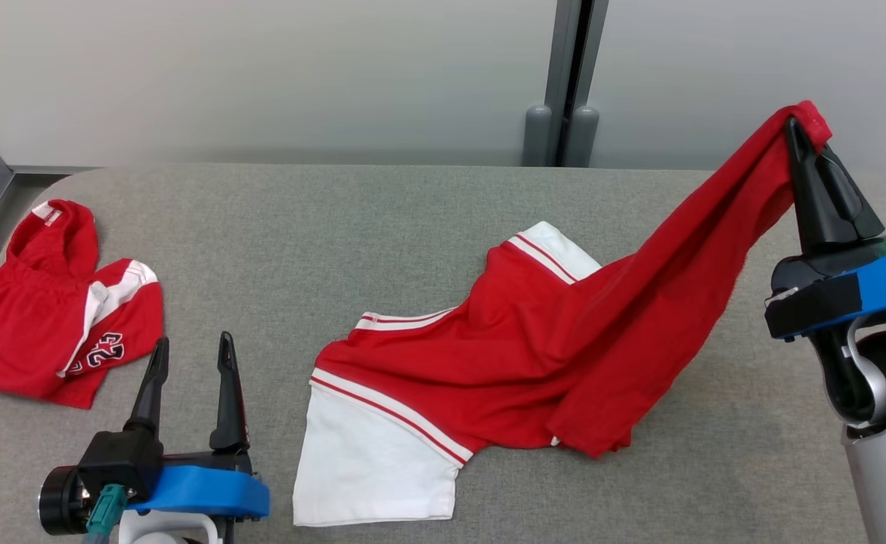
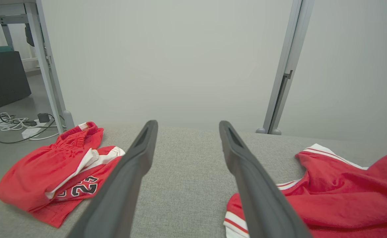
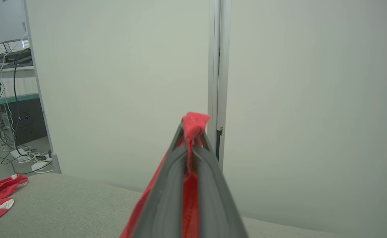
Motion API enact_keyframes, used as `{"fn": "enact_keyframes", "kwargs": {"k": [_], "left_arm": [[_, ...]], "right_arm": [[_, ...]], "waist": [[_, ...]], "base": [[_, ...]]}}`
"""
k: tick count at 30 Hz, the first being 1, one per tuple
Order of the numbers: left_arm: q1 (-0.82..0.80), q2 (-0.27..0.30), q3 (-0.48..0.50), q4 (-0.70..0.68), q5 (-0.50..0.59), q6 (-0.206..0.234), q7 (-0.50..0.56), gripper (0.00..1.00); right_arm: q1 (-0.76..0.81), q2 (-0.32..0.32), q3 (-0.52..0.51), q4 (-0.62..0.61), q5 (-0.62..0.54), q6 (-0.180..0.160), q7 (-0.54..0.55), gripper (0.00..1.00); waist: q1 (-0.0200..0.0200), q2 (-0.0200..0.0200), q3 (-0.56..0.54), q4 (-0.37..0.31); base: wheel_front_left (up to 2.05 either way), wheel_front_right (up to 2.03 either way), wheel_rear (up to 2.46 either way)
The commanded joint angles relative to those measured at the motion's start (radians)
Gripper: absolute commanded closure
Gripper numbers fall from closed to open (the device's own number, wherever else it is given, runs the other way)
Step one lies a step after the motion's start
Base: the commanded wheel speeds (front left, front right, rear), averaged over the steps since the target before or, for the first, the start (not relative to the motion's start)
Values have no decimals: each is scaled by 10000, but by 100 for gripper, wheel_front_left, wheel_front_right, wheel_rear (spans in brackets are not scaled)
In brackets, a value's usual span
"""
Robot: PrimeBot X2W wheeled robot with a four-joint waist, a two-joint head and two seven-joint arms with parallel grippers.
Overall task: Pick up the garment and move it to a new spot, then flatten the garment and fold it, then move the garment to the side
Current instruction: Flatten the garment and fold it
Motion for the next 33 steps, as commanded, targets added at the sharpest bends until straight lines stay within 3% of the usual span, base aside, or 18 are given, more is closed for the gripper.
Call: {"fn": "enact_keyframes", "kwargs": {"k": [1, 8, 21, 22, 24, 33], "left_arm": [[-130, -18, -33, -19, -15, 5, -47, 0], [-373, -19, -173, -31, -70, -29, -47, 0], [-1380, -15, -897, -45, -401, 115, -47, 0], [-1417, -17, -938, -39, -418, 150, -45, 0], [-1503, -19, -1000, -37, -461, 172, -47, 0], [-1369, -16, -921, 59, -396, 211, -47, 0]], "right_arm": [[-100, -22, -26, 88, -73, 6, -30, 100], [-889, -356, 27, 1711, -253, 6, -172, 100], [-3673, -993, 489, 6894, -1258, 4, -979, 100], [-3838, -997, 458, 7309, -1338, 4, -1034, 96], [-4127, -973, 410, 8095, -1470, 4, -1035, 0], [-4485, -846, 403, 9812, -1574, 4, -1801, 0]], "waist": [[0, 0, 68, 53], [0, 0, 493, 298], [0, 0, 1737, 1075], [0, 0, 1787, 1092], [0, 0, 1872, 1113], [0, 0, 1712, 761]], "base": [[0, 0, 0], [0, 0, 0], [0, 0, 0], [0, 0, 0], [0, 0, 0], [0, 0, 0]]}}
